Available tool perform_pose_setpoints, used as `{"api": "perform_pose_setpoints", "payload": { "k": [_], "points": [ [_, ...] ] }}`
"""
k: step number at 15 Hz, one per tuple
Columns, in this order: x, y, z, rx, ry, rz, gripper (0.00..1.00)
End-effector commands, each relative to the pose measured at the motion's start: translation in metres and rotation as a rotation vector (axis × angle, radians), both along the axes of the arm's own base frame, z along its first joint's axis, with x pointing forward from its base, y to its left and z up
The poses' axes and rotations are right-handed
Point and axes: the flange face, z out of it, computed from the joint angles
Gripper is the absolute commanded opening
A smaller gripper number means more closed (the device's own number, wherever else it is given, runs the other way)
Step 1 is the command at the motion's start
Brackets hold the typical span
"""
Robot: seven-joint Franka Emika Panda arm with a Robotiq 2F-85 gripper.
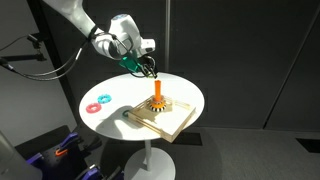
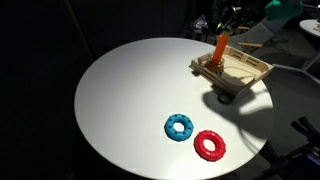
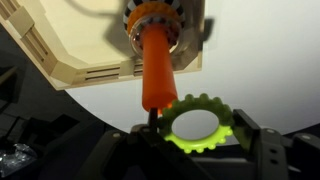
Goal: Remove the green ring from the orange rod and put it on the table outside the crate
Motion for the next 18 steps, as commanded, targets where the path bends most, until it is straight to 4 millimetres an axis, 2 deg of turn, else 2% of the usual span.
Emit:
{"api": "perform_pose_setpoints", "payload": {
  "k": [1,5,13,18],
  "points": [
    [-0.023,0.012,0.012,0.053,0.048,0.043,0.49],
    [-0.042,0.025,-0.003,0.135,0.167,0.096,0.49],
    [-0.083,0.009,-0.056,0.194,0.415,0.129,0.49],
    [-0.111,0.007,-0.087,0.192,0.485,0.151,0.49]
  ]
}}
